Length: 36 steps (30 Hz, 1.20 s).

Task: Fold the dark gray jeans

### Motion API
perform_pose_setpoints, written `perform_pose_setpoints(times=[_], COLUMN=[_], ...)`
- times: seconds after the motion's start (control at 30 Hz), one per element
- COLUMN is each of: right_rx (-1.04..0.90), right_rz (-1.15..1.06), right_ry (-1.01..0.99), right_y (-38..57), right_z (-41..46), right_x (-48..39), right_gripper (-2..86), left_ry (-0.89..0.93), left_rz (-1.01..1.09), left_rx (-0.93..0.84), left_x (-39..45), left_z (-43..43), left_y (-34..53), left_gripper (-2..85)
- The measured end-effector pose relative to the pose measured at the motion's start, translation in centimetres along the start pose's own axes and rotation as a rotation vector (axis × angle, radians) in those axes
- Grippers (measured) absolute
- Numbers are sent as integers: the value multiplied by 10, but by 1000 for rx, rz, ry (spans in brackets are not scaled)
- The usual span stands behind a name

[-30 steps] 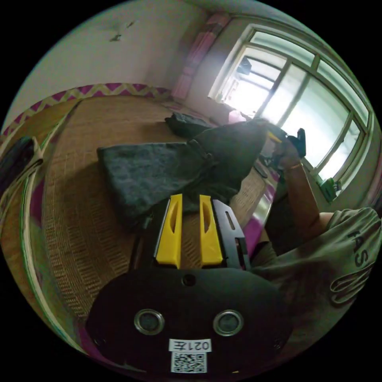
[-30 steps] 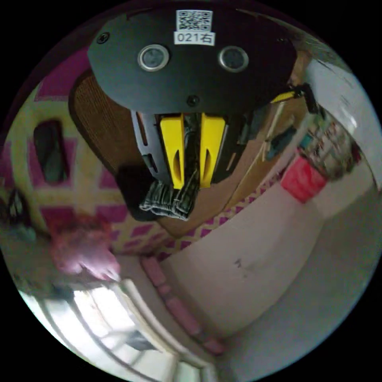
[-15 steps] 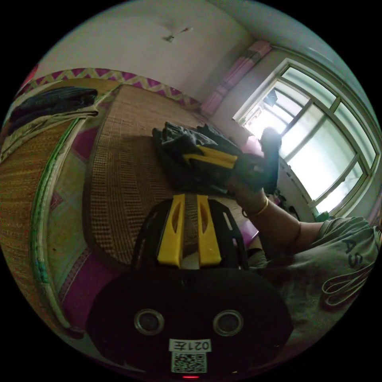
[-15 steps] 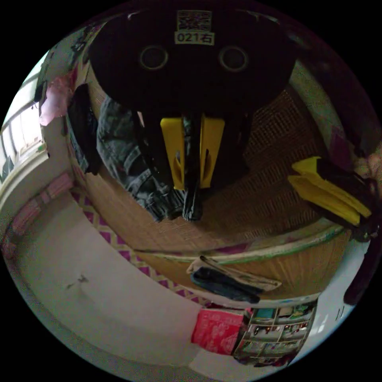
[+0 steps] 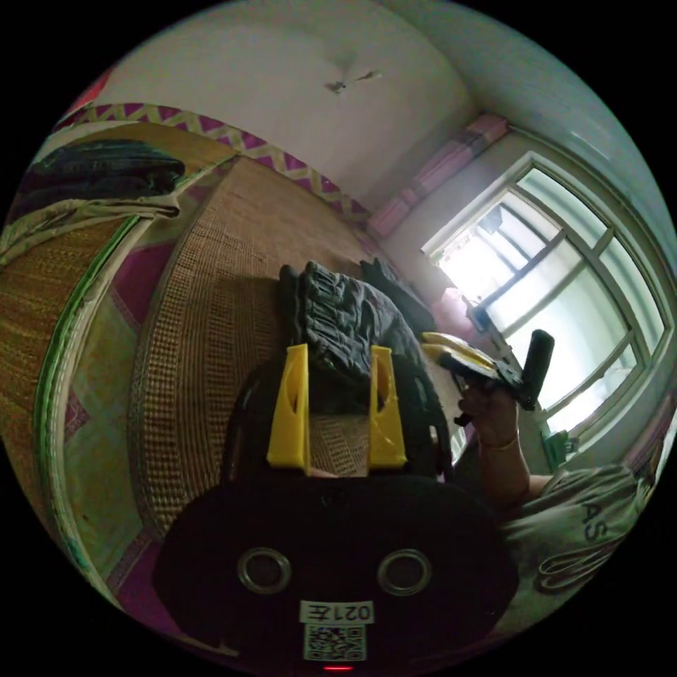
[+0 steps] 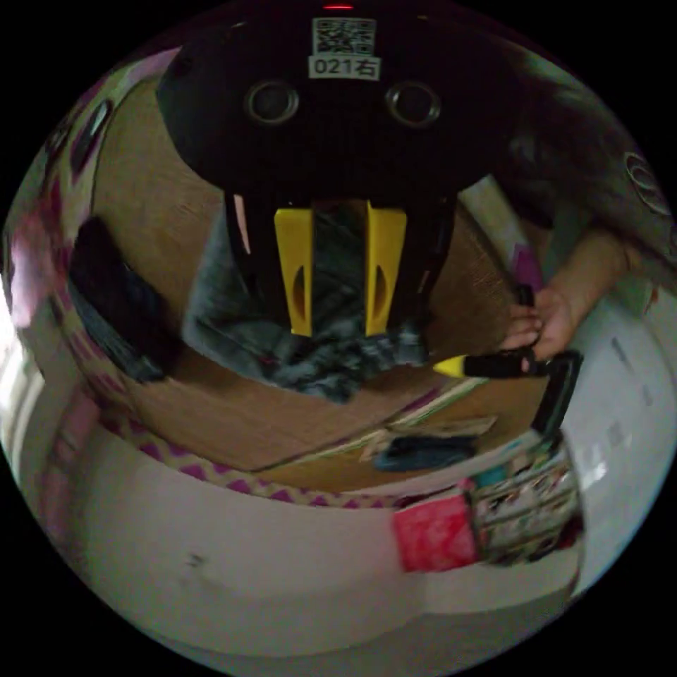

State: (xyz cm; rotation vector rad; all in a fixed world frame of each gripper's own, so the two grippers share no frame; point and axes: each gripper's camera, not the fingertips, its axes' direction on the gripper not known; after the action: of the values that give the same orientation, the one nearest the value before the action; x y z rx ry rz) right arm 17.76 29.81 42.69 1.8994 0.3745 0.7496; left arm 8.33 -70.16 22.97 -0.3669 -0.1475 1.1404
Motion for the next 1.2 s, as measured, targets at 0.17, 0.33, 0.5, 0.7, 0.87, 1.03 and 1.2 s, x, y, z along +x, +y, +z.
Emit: perform_pose_setpoints(times=[0.17,0.33,0.5,0.7,0.87,1.03,1.2], right_rx=[-112,-141,-153,-148,-79,-67,-73], right_rz=[445,699,713,611,383,195,98], right_ry=[-85,-478,-609,-588,-604,-715,-714], right_y=[33,66,65,28,-72,-223,-345], right_z=[23,85,117,87,58,116,187], right_x=[174,270,295,282,219,120,29], right_gripper=[141,149,111,78,78,79,84], left_ry=[-8,56,114,176,161,-4,-136], left_rz=[-93,-144,-220,-125,-52,-77,-166], left_rx=[-127,-263,-319,-178,9,169,253], left_x=[-45,-70,-91,-80,-85,-127,-184], left_z=[28,40,36,-18,-134,-261,-319], left_y=[-39,-64,-75,-78,-101,-151,-200], left_gripper=[178,128,71,51,51,51,60])
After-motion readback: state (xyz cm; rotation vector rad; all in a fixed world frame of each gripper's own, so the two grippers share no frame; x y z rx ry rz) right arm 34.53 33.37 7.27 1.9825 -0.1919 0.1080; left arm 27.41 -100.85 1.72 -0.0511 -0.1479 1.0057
